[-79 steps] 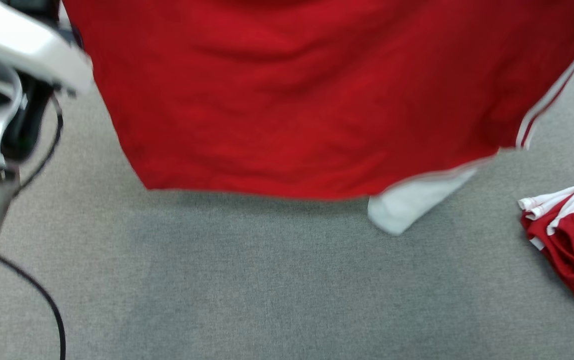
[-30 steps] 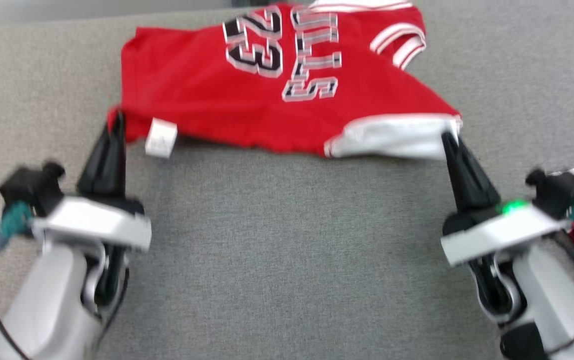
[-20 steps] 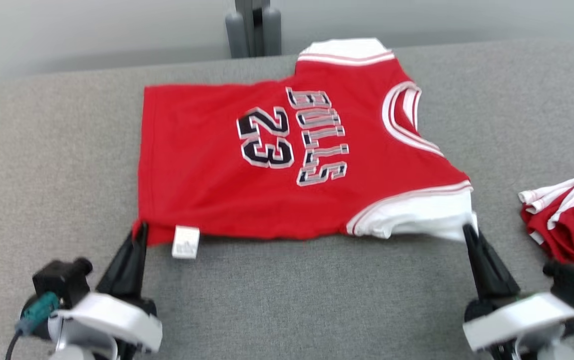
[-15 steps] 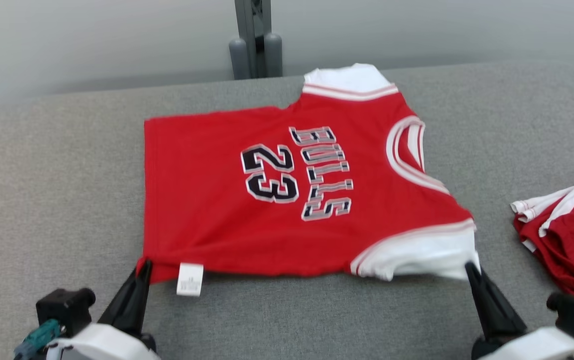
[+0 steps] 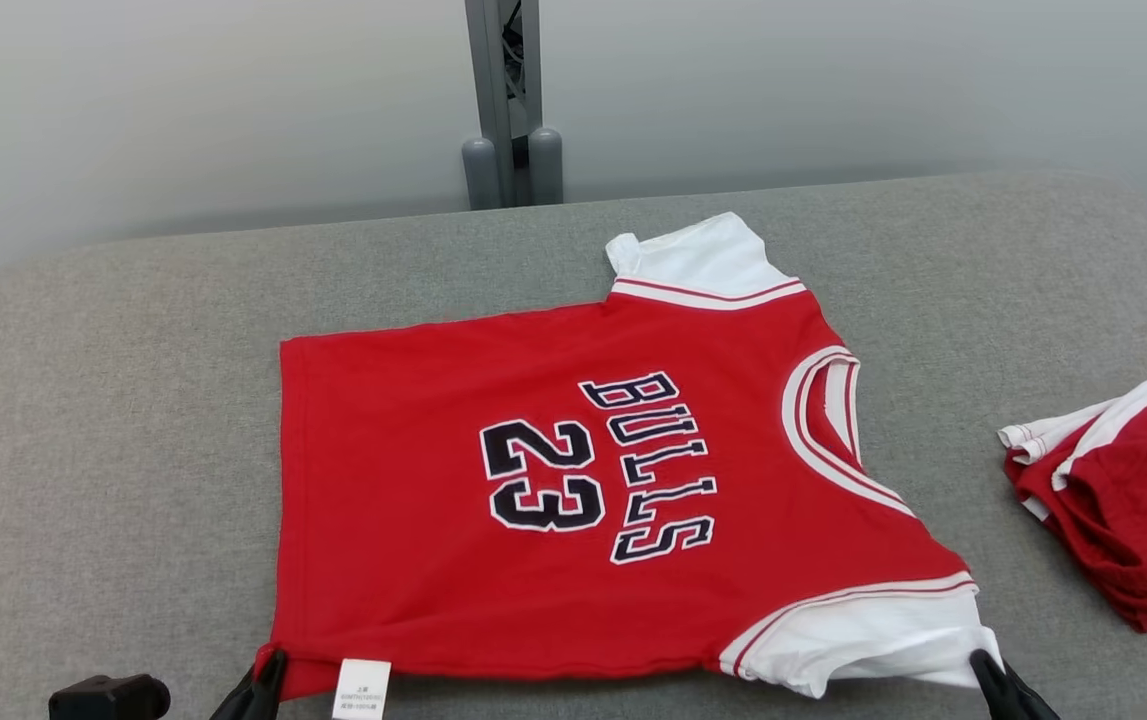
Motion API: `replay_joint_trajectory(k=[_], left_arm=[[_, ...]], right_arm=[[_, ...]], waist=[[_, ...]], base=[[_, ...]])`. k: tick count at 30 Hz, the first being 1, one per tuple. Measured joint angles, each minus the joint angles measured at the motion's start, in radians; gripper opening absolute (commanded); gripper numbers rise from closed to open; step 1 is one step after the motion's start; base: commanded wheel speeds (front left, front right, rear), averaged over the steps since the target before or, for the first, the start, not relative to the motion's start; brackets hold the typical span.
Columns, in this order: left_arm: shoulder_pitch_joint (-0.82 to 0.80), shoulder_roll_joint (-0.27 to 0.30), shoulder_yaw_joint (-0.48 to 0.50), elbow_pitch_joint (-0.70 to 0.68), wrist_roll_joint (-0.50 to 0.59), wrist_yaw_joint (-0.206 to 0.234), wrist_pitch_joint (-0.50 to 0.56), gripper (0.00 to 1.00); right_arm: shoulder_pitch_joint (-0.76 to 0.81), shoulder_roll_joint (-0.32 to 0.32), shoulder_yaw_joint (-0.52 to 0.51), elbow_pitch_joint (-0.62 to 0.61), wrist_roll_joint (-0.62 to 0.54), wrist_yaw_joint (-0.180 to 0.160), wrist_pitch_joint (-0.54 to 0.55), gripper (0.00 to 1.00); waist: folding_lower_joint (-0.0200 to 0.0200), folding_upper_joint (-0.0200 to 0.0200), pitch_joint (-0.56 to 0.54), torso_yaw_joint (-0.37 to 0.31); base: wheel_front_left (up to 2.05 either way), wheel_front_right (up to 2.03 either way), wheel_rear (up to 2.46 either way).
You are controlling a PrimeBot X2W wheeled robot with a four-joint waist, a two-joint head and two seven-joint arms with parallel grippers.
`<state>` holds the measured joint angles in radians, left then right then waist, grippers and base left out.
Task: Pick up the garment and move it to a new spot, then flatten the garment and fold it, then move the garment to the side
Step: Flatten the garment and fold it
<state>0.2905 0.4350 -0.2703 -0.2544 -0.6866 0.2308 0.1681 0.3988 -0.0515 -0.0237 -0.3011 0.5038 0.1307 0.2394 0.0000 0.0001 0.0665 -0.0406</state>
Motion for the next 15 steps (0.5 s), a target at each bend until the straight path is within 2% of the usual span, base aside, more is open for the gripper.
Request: replay_joint_trajectory(k=[7,15], left_arm=[[0.004,0.016,0.004,-0.033,0.000,0.009,0.017,0.00],[-0.123,-0.004,-0.016,-0.013,0.022,-0.006,0.012,0.00]], right_arm=[[-0.011,0.001,-0.011,-0.021,0.003,0.000,0.011,0.00],[-0.173,0.001,0.006,0.012,-0.067,0.000,-0.009,0.00]], waist=[[0.0000,0.0000,0.003,-0.010],[0.0000,0.0000,0.022,0.010]], base=[[0.00,0.00,0.00],[0.00,0.00,0.00]])
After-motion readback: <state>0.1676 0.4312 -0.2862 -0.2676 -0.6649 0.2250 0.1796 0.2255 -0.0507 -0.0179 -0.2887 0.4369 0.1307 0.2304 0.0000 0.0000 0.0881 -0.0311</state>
